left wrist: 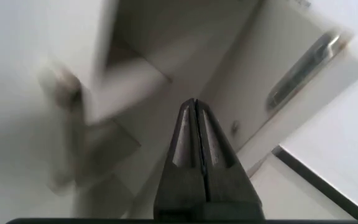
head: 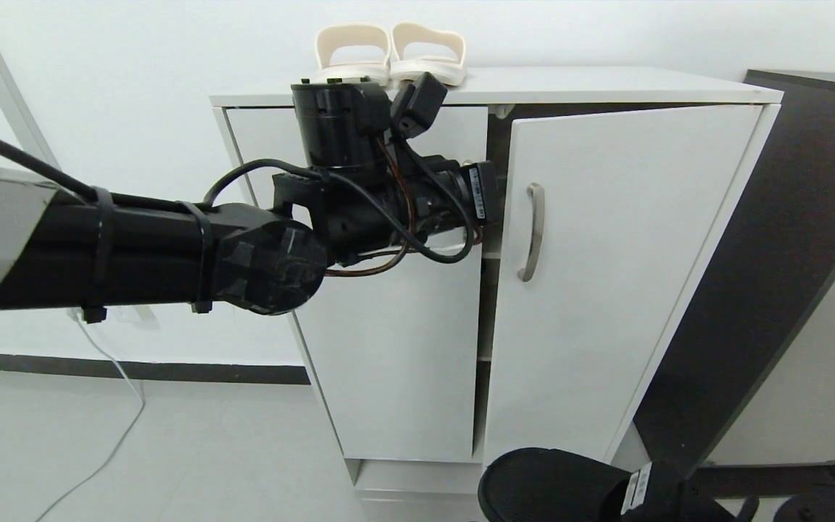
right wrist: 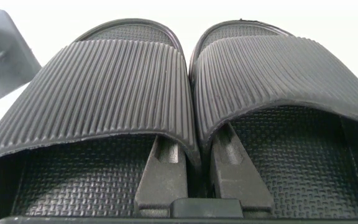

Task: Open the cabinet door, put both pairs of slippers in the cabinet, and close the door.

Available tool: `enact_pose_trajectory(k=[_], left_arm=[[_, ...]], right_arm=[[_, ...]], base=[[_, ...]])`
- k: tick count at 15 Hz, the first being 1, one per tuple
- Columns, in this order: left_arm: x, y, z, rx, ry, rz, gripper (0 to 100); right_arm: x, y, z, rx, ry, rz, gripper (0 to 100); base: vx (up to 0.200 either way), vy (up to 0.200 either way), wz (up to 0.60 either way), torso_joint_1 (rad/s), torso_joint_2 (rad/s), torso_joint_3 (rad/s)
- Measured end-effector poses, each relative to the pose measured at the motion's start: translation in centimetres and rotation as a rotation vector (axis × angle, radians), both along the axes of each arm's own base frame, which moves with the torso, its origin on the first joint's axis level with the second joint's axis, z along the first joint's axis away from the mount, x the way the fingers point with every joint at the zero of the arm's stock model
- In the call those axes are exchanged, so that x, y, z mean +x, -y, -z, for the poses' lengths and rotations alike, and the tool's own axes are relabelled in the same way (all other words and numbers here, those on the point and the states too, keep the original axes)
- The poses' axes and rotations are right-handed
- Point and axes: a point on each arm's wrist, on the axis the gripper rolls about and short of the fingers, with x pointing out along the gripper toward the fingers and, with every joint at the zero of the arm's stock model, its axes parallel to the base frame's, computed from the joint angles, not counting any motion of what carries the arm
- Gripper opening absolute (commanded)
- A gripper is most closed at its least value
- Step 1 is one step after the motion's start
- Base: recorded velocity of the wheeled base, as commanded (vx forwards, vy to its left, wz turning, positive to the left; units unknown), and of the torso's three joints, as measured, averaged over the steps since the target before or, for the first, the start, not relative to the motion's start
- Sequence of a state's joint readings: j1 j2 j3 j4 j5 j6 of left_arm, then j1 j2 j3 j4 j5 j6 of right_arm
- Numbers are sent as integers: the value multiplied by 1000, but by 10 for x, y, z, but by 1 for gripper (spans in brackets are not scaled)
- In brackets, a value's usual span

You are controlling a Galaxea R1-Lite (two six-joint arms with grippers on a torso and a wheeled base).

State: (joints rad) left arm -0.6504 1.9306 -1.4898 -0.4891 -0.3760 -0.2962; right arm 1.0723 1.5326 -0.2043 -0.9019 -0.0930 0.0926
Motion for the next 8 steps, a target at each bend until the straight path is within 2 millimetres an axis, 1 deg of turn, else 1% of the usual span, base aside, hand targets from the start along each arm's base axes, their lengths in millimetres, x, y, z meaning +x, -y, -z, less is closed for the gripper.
enact_pose_trajectory(k=[3,6,7,8], left_arm=[[-33,11,4,19,-14,78,0],[-66,14,7,7,2,145,0],[-70,13,7,6,3,146,0],[-69,8,7,6,2,121,0]], right_arm=[[-6,0,4,-17,-9,-27,0],[-8,-1,4,-16,-10,-36,0],[-7,-2,4,-13,-13,-30,0],[-3,-5,2,2,-9,-9,0]], base=[[-200,0,0,-4,5,6],[-200,0,0,-1,4,7],[0,0,0,0,0,0],[0,0,0,0,0,0]])
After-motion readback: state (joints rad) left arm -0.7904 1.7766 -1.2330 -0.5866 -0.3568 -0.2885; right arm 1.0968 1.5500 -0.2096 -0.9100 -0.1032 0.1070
